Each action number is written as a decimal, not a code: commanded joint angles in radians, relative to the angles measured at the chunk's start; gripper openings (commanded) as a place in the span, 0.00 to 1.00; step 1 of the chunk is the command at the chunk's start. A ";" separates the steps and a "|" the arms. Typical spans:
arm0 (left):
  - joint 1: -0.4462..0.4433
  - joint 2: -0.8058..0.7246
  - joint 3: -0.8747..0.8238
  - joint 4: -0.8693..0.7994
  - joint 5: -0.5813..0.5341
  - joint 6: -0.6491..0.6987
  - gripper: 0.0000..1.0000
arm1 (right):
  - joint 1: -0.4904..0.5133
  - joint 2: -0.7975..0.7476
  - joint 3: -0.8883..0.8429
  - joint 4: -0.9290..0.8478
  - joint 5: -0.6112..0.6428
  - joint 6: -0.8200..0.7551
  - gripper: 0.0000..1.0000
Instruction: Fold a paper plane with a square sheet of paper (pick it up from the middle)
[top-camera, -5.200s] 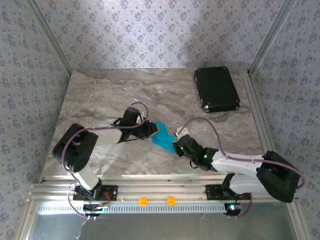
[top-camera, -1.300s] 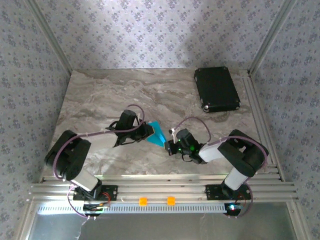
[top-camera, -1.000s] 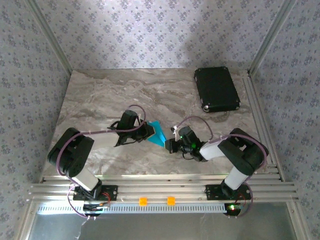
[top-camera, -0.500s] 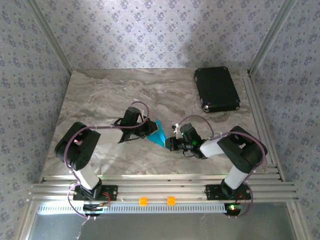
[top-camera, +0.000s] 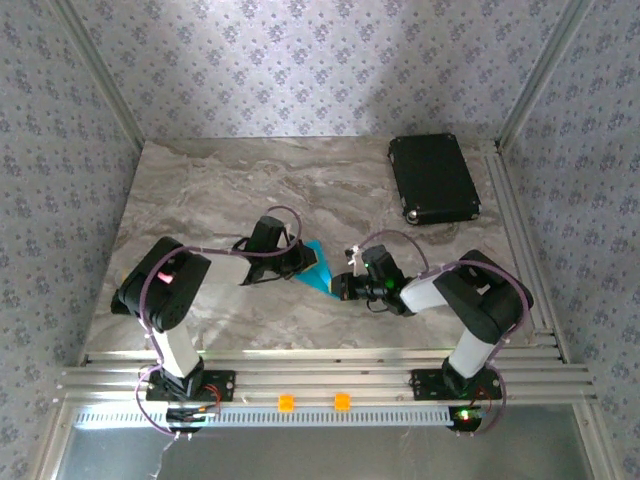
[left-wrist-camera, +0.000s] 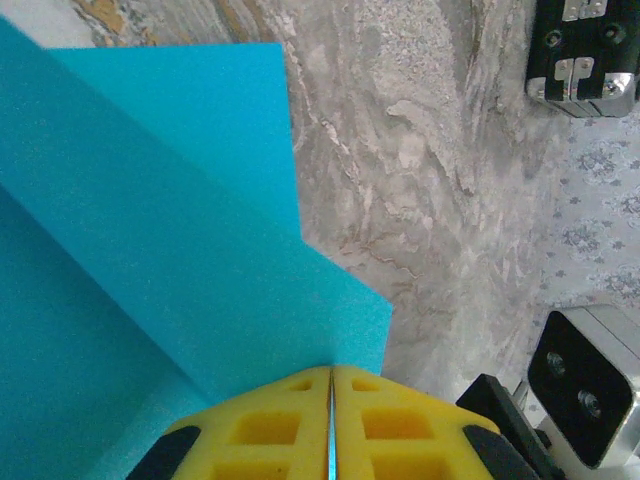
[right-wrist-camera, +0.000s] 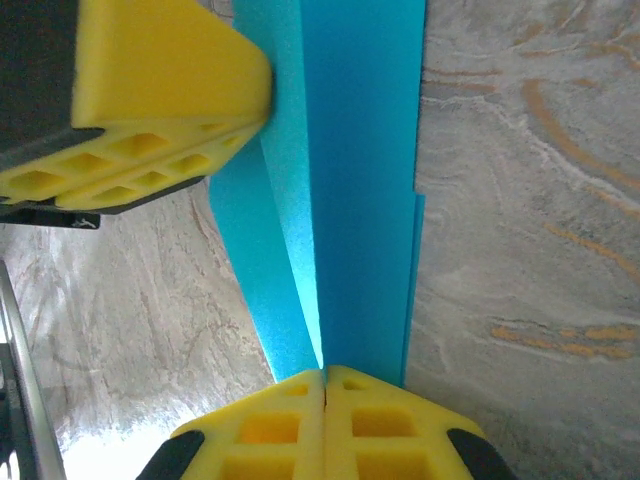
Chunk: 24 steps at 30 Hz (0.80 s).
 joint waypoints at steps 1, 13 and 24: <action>-0.009 0.021 0.034 0.021 -0.002 -0.004 0.10 | 0.001 0.048 0.001 -0.090 -0.021 0.013 0.05; -0.015 0.049 0.034 0.015 -0.024 -0.002 0.10 | -0.012 0.096 -0.011 -0.062 -0.041 0.053 0.03; -0.031 0.038 0.032 0.019 -0.031 0.003 0.16 | -0.019 0.100 -0.003 -0.140 -0.004 0.084 0.00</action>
